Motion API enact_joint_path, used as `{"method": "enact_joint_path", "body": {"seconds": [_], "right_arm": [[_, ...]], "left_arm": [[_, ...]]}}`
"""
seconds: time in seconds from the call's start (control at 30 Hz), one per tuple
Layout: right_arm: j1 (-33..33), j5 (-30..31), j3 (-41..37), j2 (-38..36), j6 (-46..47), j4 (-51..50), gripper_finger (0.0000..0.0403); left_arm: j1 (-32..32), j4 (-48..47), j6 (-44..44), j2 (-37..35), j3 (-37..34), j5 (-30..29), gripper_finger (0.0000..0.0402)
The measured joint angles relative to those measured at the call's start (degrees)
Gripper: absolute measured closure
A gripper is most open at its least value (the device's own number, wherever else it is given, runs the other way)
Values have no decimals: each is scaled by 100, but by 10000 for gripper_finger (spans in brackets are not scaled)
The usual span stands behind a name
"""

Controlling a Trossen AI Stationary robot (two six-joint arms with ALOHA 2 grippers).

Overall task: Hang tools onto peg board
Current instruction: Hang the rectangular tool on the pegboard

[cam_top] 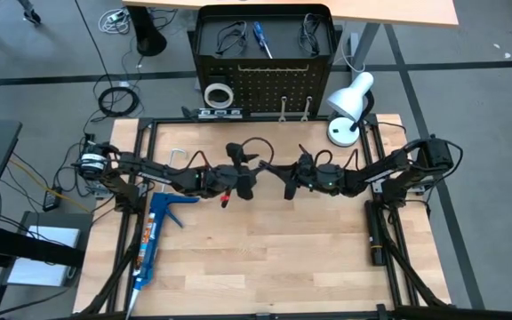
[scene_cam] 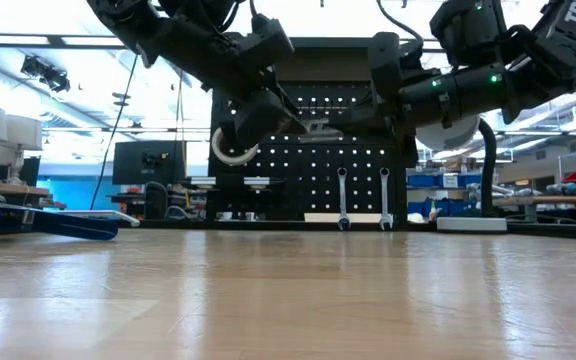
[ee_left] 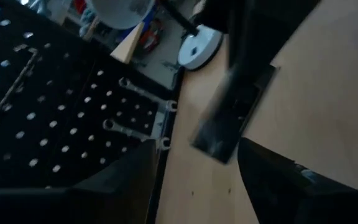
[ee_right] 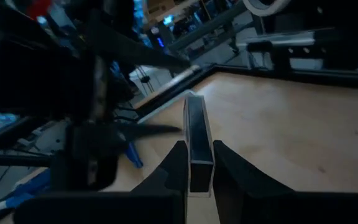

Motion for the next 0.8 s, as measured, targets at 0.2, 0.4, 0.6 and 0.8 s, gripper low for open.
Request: {"method": "enact_joint_path", "body": {"seconds": [0.2, 0.4, 0.6, 0.8], "right_arm": [[-158, -15, -7, 11, 303, -332, 351], [-207, 90, -13, 11, 582, -266, 351], [-129, 768, -13, 9, 972, 179, 351], [97, 1348, -13, 7, 1022, 1052, 349]], "left_arm": [[-91, 51, -453, -11, -252, -187, 183], [-89, 1261, -706, -9, -987, -104, 194], [-21, 3660, -547, -9, -1913, -64, 200], [11, 5520, -551, -9, -2661, -62, 200]]}}
